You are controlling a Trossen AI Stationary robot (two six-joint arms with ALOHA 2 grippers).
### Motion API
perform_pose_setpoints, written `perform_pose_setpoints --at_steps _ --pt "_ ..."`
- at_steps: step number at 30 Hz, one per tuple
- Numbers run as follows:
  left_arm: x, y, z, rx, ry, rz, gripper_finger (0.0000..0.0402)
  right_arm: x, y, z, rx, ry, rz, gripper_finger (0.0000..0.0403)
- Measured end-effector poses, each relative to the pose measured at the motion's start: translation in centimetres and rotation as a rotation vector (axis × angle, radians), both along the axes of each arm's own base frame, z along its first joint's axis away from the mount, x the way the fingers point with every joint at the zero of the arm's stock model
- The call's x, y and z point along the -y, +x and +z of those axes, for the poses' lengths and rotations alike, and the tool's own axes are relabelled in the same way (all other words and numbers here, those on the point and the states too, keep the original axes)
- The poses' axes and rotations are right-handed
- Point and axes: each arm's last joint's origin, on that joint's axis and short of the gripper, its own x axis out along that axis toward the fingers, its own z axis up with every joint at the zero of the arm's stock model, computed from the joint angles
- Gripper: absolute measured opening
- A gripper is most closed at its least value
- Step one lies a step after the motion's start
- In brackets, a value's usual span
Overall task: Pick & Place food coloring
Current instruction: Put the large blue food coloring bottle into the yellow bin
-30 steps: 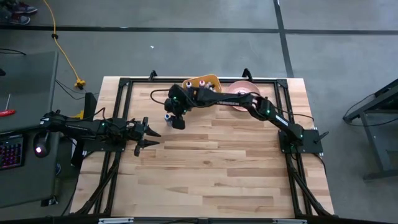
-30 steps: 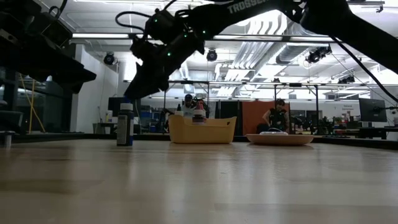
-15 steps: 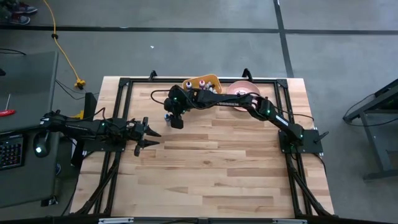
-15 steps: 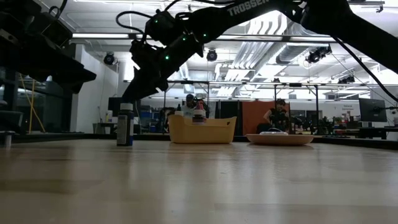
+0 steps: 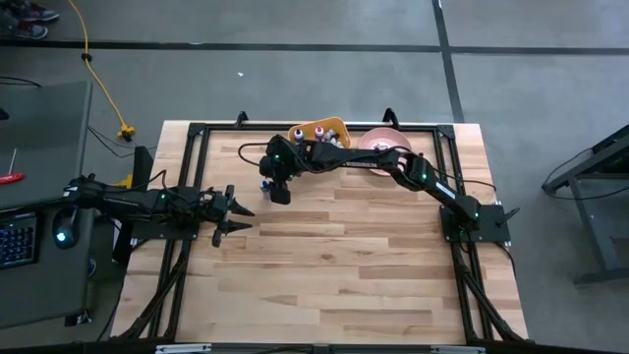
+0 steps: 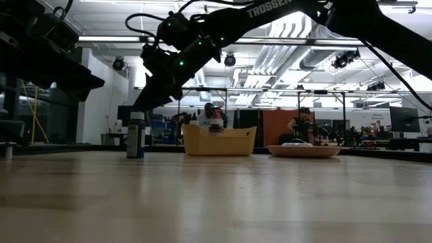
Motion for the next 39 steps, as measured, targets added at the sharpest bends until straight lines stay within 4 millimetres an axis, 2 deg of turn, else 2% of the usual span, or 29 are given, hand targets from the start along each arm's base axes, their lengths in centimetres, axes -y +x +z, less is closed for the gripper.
perform_pose_setpoints --at_steps 17,26,39 --pt "0.0 0.0 0.0 0.000 0.000 0.000 0.0163 0.0 0.1 -0.5 -0.006 0.020 0.008 0.0194" --pt "0.0 0.0 0.0 0.000 0.000 0.000 0.0163 0.0 0.3 -1.4 -0.025 0.030 0.003 0.0194" --pt "0.0 0.0 0.0 0.000 0.000 0.000 0.0163 0.0 0.2 -1.5 -0.034 0.028 -0.001 0.0194"
